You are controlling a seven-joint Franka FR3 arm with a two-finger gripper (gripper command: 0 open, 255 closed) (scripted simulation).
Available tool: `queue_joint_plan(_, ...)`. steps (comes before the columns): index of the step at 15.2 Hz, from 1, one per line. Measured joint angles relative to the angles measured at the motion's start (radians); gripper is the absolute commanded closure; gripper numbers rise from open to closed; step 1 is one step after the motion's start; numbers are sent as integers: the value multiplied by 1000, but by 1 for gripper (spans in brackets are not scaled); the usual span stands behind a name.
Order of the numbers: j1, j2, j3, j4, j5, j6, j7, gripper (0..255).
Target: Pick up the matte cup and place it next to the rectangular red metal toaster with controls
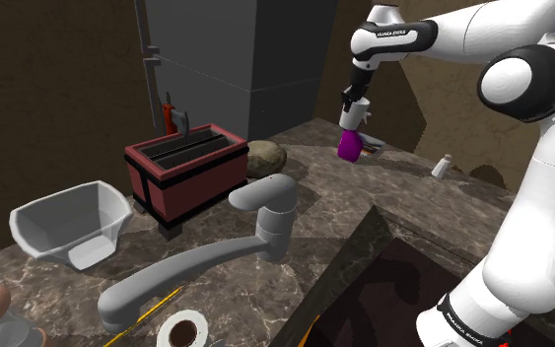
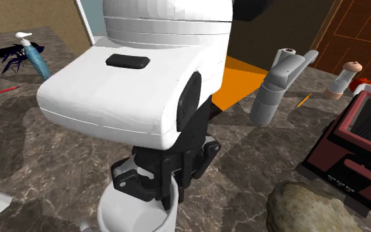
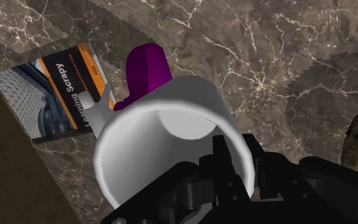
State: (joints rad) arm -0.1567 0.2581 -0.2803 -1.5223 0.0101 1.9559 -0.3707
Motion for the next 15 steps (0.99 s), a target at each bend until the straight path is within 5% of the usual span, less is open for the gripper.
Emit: queue_joint_plan(15, -15, 36, -3, 253, 13, -218, -13, 255)
